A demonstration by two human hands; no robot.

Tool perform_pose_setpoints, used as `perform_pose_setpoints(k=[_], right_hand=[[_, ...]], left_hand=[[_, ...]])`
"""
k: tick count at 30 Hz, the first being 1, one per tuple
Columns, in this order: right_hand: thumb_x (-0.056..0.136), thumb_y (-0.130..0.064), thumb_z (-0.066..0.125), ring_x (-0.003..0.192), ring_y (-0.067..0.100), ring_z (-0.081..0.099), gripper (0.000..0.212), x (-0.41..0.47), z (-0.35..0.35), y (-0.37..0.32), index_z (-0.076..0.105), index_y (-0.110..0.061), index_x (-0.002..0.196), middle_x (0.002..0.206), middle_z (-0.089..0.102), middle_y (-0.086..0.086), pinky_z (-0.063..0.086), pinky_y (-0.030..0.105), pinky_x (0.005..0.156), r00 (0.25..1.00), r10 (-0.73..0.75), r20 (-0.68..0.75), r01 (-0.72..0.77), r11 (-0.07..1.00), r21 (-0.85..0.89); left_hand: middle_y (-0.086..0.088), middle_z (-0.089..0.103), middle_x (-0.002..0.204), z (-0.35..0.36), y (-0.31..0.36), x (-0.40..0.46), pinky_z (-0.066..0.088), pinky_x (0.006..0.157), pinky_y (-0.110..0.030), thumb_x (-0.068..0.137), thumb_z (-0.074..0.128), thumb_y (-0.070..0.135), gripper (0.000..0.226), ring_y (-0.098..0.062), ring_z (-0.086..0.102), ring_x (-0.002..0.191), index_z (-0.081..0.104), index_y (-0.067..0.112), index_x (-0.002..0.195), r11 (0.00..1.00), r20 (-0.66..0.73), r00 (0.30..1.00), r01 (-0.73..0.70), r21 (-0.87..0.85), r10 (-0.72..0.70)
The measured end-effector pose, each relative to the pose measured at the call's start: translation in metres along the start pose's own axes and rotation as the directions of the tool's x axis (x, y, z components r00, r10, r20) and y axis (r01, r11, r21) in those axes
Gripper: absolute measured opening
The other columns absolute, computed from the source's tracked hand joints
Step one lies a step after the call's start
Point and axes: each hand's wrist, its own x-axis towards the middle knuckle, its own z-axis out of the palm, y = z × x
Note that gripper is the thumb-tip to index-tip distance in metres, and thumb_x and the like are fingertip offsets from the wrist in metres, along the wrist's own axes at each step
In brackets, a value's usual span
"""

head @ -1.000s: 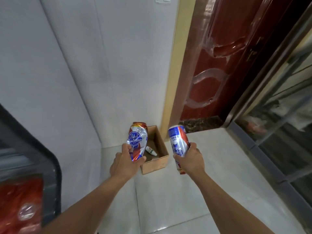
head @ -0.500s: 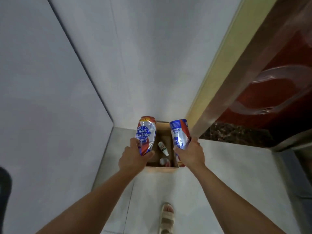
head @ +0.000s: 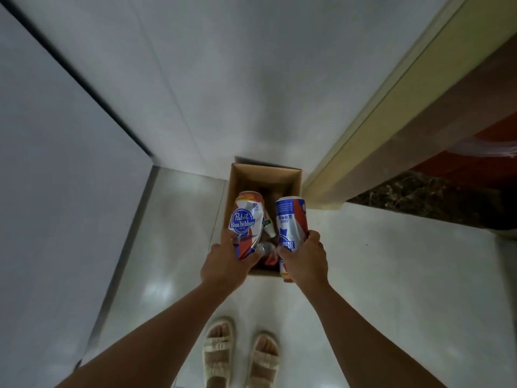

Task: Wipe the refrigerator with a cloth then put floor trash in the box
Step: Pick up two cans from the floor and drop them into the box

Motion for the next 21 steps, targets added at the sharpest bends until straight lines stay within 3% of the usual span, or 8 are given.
perform_pose_setpoints(k=[9, 21], right_hand=[[0.082, -0.042, 0.068, 0.119, 0.026, 0.053, 0.078, 0.124, 0.13, 0.067, 0.025, -0.011, 0.14, 0.136, 0.047, 0.011, 0.049, 0.033, 0.093, 0.996, -0.06, -0.071, 0.053, 0.994, -0.099], [0.088, -0.041, 0.062, 0.121, 0.031, 0.052, 0.072, 0.186, 0.208, 0.107, 0.024, -0.009, 0.14, 0.137, 0.046, 0.015, 0.048, 0.039, 0.096, 0.993, 0.095, 0.068, -0.08, 0.976, -0.202]], left_hand=[[-0.006, 0.053, 0.123, 0.123, -0.072, 0.143, 0.054, 0.085, -0.04, 0.077, 0.068, 0.047, 0.06, -0.023, 0.058, 0.102, 0.035, 0.021, 0.121, 0.996, 0.011, 0.997, 0.079, -0.039, -0.079], [-0.013, 0.049, 0.131, 0.182, -0.122, 0.215, 0.047, 0.097, -0.045, 0.081, 0.063, 0.045, 0.074, -0.032, 0.053, 0.116, 0.024, 0.017, 0.137, 0.975, 0.073, 0.978, 0.187, 0.119, -0.197]])
